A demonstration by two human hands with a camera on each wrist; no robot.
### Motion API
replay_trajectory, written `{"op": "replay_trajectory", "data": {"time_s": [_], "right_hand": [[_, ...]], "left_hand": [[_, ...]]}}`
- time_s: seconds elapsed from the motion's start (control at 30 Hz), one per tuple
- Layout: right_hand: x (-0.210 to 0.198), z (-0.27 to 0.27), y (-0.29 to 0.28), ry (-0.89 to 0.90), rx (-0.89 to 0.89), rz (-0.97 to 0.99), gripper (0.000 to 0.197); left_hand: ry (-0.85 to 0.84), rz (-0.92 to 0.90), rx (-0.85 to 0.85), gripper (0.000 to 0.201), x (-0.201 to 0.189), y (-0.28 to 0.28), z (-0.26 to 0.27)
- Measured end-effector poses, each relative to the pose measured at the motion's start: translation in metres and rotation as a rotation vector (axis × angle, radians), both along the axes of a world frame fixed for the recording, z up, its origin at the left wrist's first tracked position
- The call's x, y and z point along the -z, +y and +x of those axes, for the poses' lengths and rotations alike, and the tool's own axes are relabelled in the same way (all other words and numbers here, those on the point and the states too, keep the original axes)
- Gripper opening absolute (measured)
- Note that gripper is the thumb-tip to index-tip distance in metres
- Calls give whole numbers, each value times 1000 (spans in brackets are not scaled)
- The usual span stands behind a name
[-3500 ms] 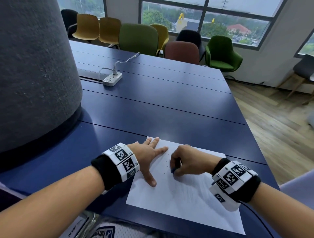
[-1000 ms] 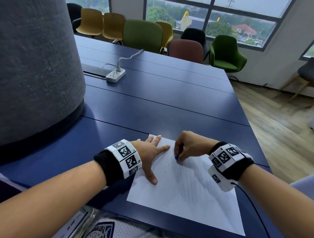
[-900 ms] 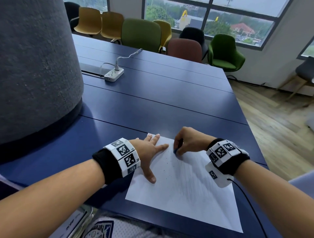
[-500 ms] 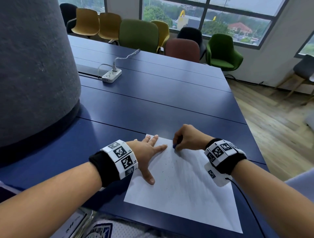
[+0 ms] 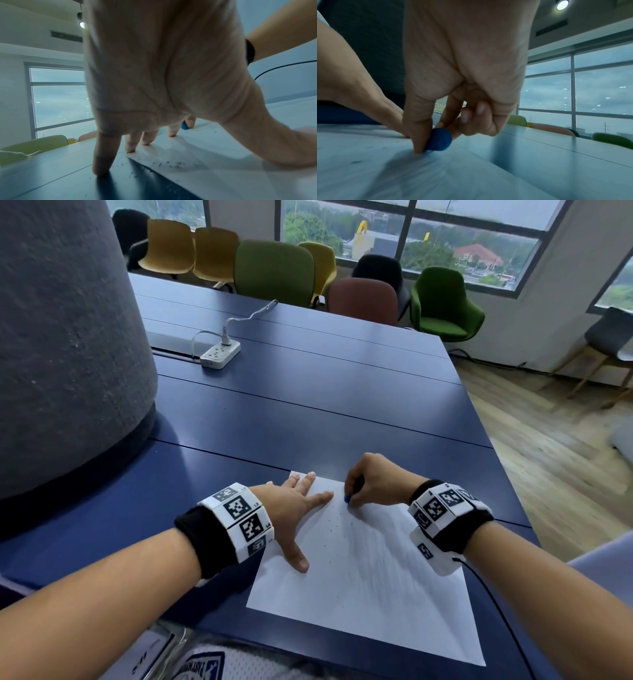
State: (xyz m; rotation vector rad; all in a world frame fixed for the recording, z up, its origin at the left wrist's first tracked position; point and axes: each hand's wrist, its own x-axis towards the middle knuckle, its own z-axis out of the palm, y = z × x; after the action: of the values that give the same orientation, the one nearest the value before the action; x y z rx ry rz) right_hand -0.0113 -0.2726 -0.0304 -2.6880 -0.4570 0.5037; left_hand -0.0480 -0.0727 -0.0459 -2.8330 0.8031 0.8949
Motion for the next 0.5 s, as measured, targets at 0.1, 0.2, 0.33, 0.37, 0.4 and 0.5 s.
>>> {"op": "replay_trajectory", "data": {"time_s": [0.1,0.2,0.33,0.37,0.4,0.5], "right_hand": [[-1,-14,1,146,-133,-31,10],[-1,-15,-2,147,-119,-13,12],[3,-16,-6,54,-51,43,12],[2,-21,-5,124,-109,26,12],[0,-26,-2,199,-161,3,12],[-1,-23,-1,153,-142,-1,11]], "left_hand": [[0,2,-7,134,0,0,0],[-3,5,-1,135,0,0,0],[0,6,-3,135,1,0,1],[1,7,-5,135,1,0,1],[2,8,-6,135,1,0,1],[3,9,0,135,0,-1,1]]}}
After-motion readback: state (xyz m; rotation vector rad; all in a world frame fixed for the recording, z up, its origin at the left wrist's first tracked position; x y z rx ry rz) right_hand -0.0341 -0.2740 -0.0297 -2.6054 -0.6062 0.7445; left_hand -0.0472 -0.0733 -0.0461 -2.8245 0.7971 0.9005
